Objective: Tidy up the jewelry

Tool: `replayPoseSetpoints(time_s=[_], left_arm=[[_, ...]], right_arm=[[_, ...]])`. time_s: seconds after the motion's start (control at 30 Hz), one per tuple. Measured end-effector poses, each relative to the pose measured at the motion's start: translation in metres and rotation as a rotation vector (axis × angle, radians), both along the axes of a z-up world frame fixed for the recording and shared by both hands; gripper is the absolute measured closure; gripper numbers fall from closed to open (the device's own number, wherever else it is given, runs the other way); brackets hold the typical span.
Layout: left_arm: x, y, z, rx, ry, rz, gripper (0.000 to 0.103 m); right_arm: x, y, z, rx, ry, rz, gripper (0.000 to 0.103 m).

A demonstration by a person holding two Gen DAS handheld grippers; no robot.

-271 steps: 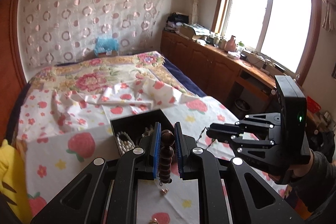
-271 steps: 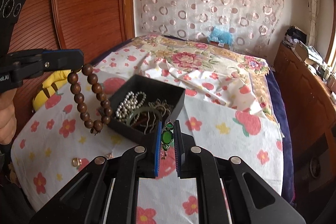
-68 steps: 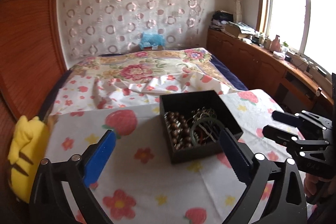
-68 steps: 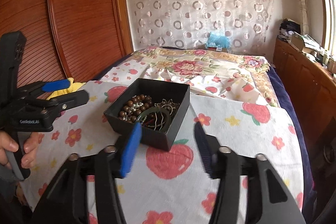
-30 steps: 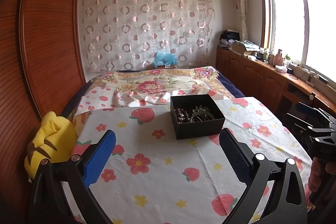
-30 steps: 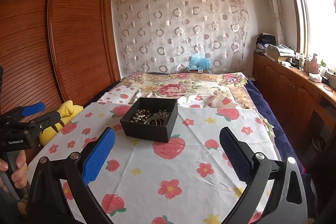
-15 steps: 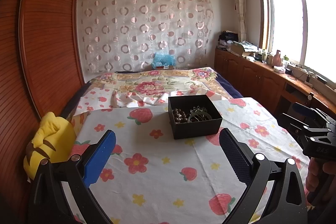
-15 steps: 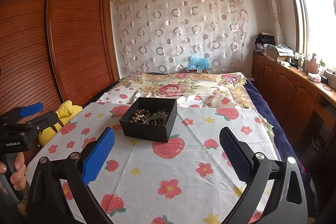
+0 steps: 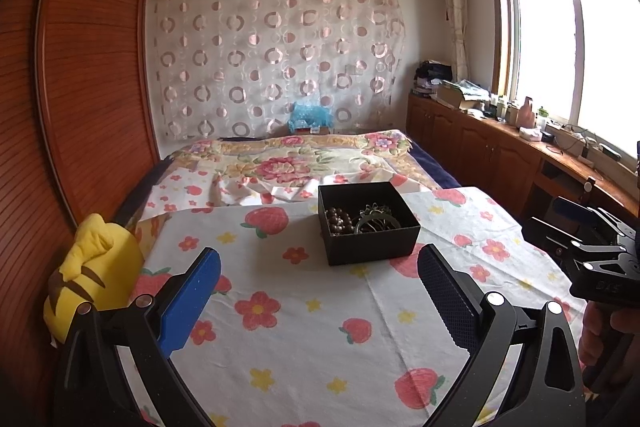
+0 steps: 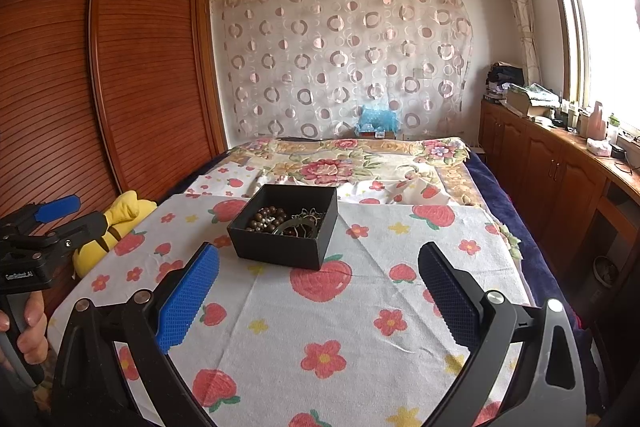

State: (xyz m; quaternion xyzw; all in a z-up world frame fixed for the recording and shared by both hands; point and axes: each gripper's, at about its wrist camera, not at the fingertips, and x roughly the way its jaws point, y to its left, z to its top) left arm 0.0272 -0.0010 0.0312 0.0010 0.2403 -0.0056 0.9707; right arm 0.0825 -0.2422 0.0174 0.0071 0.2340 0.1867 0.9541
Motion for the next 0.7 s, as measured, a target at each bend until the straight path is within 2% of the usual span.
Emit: replayPoseSetpoints(time_s=[0.7], left_arm=[[-0.0027, -0.0077, 0.0024, 0.004, -0.009, -0.001, 0.008]], right_arm=[[-0.0008, -0.0004, -0.0010, 0.000, -0.001, 0.001, 0.003]])
